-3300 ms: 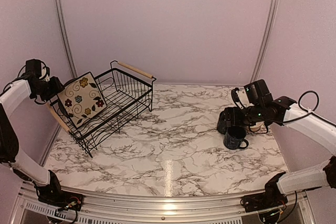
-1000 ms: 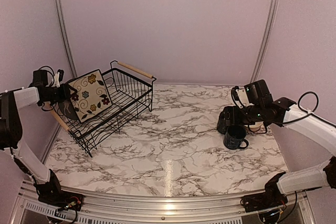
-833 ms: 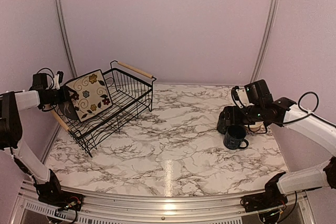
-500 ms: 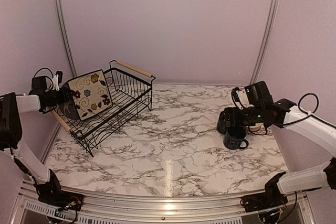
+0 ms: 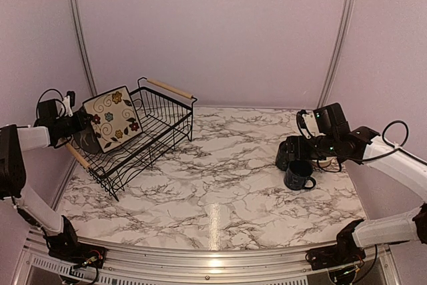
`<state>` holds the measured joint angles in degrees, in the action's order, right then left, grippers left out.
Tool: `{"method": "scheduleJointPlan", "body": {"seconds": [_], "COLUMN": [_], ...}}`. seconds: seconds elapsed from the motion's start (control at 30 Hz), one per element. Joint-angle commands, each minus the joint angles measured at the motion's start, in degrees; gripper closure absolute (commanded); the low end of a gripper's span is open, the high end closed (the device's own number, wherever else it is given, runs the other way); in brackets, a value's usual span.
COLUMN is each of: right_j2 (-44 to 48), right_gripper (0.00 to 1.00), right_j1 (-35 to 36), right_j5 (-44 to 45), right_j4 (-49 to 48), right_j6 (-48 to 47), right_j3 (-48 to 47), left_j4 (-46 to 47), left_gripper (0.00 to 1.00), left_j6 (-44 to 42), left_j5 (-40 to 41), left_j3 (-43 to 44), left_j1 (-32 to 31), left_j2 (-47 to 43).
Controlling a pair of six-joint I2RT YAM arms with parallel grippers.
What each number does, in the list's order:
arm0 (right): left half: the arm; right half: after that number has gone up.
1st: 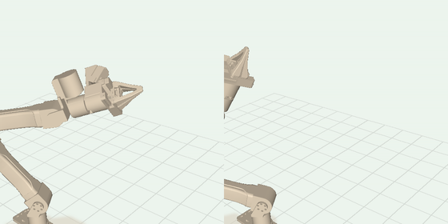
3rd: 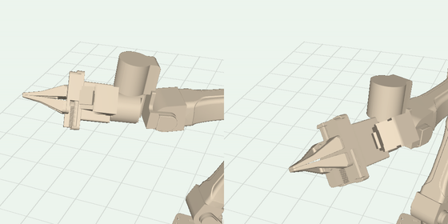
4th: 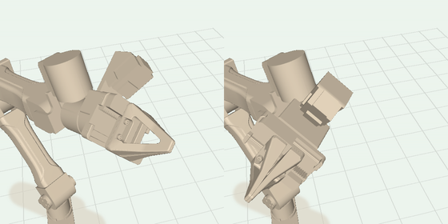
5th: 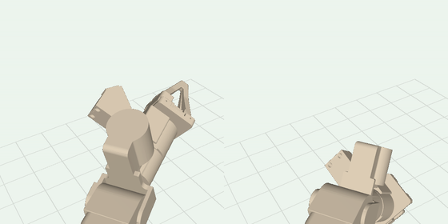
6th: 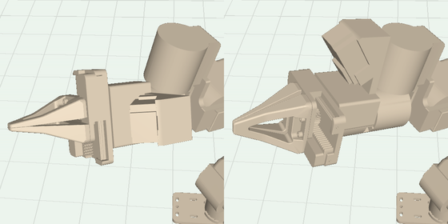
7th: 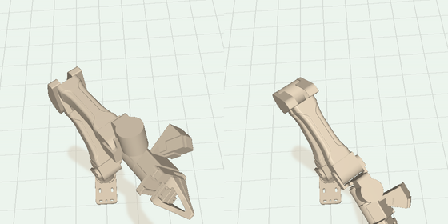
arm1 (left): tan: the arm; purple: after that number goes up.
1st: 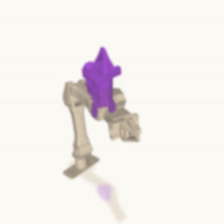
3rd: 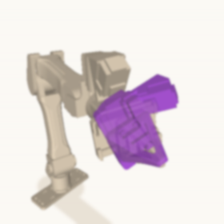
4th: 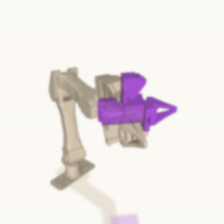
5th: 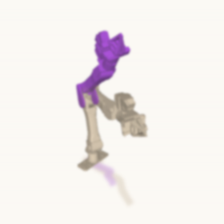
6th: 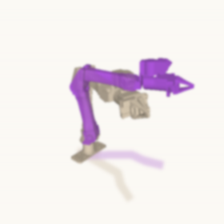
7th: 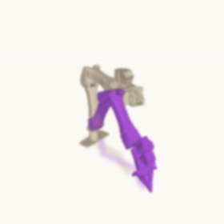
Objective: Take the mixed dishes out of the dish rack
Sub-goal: Grab the plate from the dish rack.
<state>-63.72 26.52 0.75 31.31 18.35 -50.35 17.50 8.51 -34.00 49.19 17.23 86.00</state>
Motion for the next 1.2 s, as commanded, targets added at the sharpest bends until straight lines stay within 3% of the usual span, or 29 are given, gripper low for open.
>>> {"method": "scheduleJointPlan", "body": {"seconds": [0.0,0.83,1.17], "right_j2": [0.71,-0.70,-1.85], "right_gripper": [0.15,0.15,0.14], "right_j1": [0.55,1.25,1.41], "right_j5": [0.96,0.83,-3.21], "right_j4": [-0.56,0.02,-2.37], "right_j6": [0.01,0.33,0.55], "right_j3": [-1.02,-3.69,-5.51], "left_j4": [7.49,6.11,16.84], "left_gripper": [1.00,1.00,1.00], "left_j6": [9.70,45.83,62.32], "left_j5": [-2.53,1.16,-5.55], "left_j3": [0.98,10.20,10.36], "left_j1": [-0.96,-1.45,-3.21], "left_j2": [-6.22,-11.38,-14.29]}}
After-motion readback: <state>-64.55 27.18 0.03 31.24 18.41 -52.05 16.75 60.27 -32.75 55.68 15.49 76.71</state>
